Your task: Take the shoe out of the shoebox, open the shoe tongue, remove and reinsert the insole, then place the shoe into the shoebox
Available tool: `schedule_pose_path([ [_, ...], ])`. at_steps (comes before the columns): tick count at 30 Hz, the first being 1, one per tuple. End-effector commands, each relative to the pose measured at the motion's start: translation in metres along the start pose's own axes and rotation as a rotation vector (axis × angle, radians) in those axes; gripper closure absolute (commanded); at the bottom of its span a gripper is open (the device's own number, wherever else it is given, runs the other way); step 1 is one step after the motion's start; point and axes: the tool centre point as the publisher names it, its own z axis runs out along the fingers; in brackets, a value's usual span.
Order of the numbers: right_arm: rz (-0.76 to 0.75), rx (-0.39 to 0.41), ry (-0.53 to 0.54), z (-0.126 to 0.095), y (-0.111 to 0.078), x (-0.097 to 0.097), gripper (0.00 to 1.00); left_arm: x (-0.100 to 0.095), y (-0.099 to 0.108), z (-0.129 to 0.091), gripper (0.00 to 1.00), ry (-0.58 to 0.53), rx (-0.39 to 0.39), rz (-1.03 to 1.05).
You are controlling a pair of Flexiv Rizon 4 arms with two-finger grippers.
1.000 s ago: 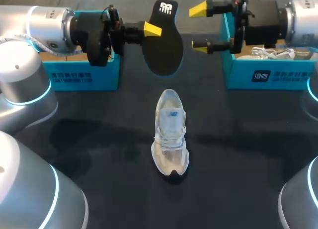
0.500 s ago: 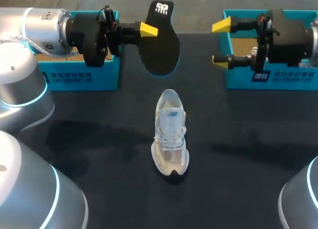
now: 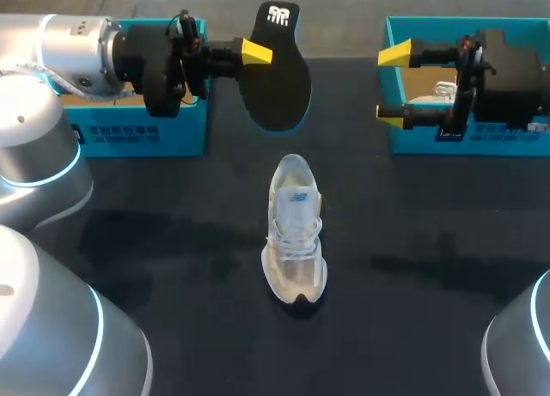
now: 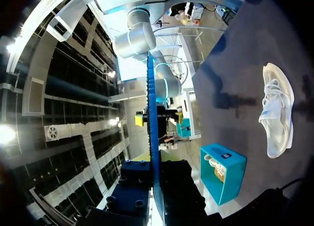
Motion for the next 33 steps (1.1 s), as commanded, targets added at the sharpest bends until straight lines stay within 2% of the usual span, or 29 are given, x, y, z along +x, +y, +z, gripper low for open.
schedule_pose_path([
  [1, 0.0, -0.002, 0.0, 0.002, 0.0, 0.0, 0.0, 0.0, 0.0, 0.0, 1.0, -0.002, -0.001, 0.002],
  [18, 0.0, -0.002, 0.0, 0.002, 0.0, 0.0, 0.0, 0.0, 0.0, 0.0, 1.0, -0.002, -0.001, 0.002],
  [25, 0.0, -0.002, 0.0, 0.002, 0.0, 0.0, 0.0, -0.011, -0.008, -0.003, 1.0, -0.054, -0.008, -0.254],
  [27, 0.0, -0.002, 0.0, 0.002, 0.0, 0.0, 0.0, -0.011, -0.007, -0.004, 1.0, -0.071, -0.044, -0.435],
  [31, 0.0, -0.002, 0.0, 0.002, 0.0, 0.0, 0.0, -0.011, -0.01, -0.008, 1.0, -0.03, -0.079, -0.688],
  [33, 0.0, -0.002, 0.0, 0.002, 0.0, 0.0, 0.0, -0.01, -0.013, -0.012, 1.0, -0.018, -0.065, -0.817],
])
